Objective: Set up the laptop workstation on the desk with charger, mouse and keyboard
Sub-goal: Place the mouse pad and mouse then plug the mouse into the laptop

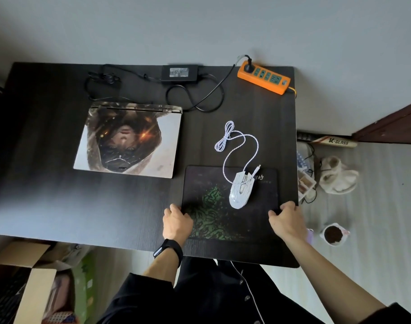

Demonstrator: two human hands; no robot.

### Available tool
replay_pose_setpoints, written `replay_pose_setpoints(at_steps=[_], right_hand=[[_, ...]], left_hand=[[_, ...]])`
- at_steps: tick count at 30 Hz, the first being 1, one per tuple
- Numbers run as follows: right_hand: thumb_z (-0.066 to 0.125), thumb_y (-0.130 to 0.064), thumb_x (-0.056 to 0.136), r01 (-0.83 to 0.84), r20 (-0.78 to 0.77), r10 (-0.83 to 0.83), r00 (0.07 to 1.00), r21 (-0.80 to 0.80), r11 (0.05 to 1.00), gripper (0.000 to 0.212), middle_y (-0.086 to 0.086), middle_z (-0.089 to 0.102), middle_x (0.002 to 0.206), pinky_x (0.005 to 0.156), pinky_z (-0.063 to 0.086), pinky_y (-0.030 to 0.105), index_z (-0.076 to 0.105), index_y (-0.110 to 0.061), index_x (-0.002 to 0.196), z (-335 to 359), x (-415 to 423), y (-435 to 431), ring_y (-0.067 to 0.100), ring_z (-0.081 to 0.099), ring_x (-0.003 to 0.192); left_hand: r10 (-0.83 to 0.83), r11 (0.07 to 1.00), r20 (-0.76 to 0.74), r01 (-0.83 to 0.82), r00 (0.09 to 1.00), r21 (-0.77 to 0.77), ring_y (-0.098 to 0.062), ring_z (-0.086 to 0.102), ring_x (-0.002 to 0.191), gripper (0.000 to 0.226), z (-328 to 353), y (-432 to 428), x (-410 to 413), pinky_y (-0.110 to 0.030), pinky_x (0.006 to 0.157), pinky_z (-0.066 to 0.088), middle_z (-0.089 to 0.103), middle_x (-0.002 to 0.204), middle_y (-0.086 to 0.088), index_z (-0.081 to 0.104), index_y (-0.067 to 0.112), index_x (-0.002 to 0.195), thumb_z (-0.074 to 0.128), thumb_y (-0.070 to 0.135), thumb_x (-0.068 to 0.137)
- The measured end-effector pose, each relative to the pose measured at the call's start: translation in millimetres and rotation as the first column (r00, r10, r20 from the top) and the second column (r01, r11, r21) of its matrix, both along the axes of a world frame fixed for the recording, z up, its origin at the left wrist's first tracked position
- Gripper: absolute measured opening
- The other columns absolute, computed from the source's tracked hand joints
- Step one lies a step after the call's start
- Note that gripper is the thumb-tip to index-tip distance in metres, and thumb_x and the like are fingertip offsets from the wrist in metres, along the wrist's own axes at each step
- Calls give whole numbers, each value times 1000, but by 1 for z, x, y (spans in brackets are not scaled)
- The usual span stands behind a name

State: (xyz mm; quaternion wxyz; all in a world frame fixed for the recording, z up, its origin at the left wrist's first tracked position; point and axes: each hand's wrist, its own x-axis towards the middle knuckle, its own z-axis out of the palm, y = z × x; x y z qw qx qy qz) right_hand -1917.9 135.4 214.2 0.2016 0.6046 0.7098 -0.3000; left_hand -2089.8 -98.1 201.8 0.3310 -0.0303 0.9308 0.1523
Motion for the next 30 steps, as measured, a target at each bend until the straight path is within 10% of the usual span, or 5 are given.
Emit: replay_pose_setpoints(at_steps=[4, 9, 16, 23, 30], right_hand=[[55, -52, 92, -18, -153, 37, 987, 120, 993, 46, 7, 61, 121, 84, 50, 40, 57, -16, 121, 5, -35, 6, 30, 59, 110], [40, -73, 87, -25, -98, 15, 995, -102, 994, 66, 7, 69, 110, 78, 44, 37, 69, -18, 110, -3, -97, 27, 35, 63, 107], [57, -43, 92, 68, -255, -90, 963, -94, 993, 34, 5, 70, 88, 75, 46, 33, 74, -14, 91, -18, -110, 42, 30, 65, 93], [64, -38, 94, 457, -650, -521, 553, -286, 842, 17, 2, 73, 82, 57, 55, 29, 63, -22, 88, 13, -94, 53, 12, 67, 55], [67, -40, 93, 399, -791, -399, 463, -216, 891, 17, -1, 74, 84, 52, 50, 24, 59, -26, 93, 62, -113, 34, 10, 64, 50]], left_hand=[[-164, 981, -77, 171, 983, 88, -27, 45, 122, 53, 18, 43, 12, -43, 95, 46, 46, 130, -6, 46, 16, 133, 61, 42, 89], [-308, 932, -31, 308, 951, 189, -23, 40, 129, 76, 22, 112, 33, -38, 103, 43, 43, 137, -2, 39, 15, 142, 67, 52, 83], [-281, 944, -82, 290, 956, 155, -30, 47, 118, 65, 0, 142, 48, -41, 93, 46, 48, 125, -7, 43, 11, 132, 70, 40, 80], [-154, 987, -57, 156, 986, 43, -30, 53, 116, 70, 9, 104, 57, -42, 93, 47, 51, 123, -9, 45, 9, 127, 70, 47, 74], [-191, 980, 33, 189, 981, 63, -28, 53, 119, 76, 14, 85, 69, -42, 93, 48, 47, 127, -6, 39, 11, 133, 72, 50, 76]])
